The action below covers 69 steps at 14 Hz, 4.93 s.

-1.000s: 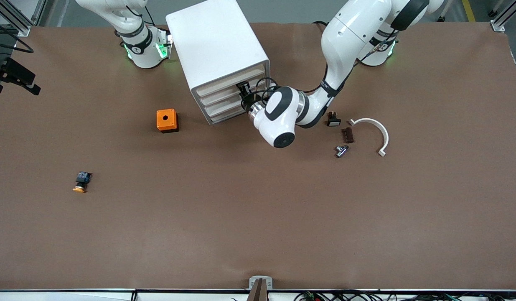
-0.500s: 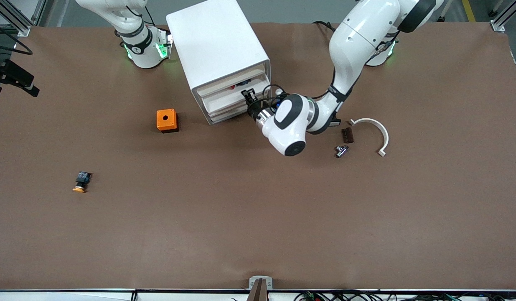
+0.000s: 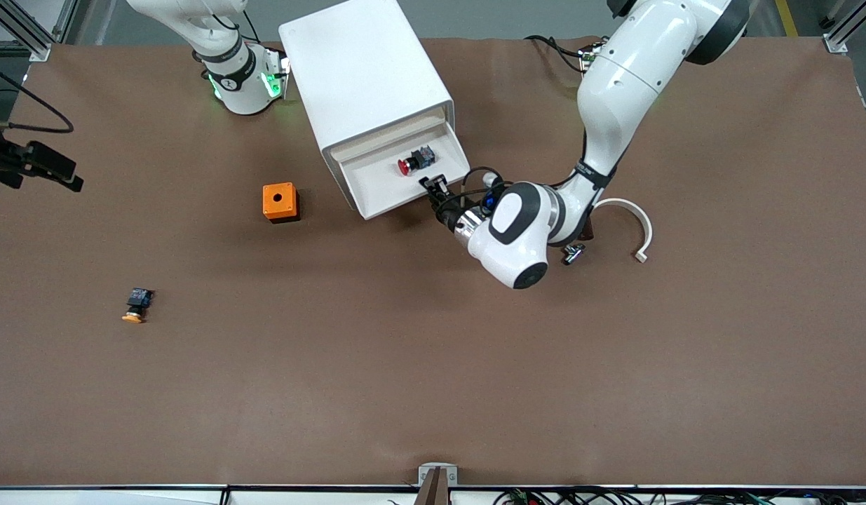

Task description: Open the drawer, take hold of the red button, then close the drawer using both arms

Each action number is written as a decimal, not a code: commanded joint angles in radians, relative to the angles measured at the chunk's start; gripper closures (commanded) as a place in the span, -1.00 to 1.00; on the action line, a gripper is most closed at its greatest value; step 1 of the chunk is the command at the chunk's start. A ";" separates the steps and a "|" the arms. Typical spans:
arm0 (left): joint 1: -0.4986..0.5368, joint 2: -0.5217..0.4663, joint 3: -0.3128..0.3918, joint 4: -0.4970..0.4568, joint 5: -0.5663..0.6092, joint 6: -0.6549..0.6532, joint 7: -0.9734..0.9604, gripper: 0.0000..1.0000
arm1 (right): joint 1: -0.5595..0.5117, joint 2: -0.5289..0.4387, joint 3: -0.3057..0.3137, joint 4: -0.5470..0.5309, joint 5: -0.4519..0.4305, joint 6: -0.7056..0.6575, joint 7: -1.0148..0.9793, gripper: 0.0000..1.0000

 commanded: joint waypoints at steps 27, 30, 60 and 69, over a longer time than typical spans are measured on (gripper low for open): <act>0.208 -0.177 0.006 0.157 0.428 0.008 0.062 -1.00 | 0.720 0.149 0.016 -0.107 0.105 0.347 1.589 -1.00; 0.248 -0.224 0.006 0.155 0.465 0.007 0.157 -1.00 | 0.796 0.209 0.014 -0.107 0.105 0.405 1.686 -1.00; 0.130 -0.282 -0.003 0.129 0.873 0.030 1.257 -1.00 | 0.982 0.474 0.014 -0.032 0.080 0.439 1.877 -0.88; 0.103 -0.270 -0.005 0.043 0.875 0.185 1.303 -1.00 | 0.973 0.473 0.013 -0.015 0.077 0.428 1.863 1.00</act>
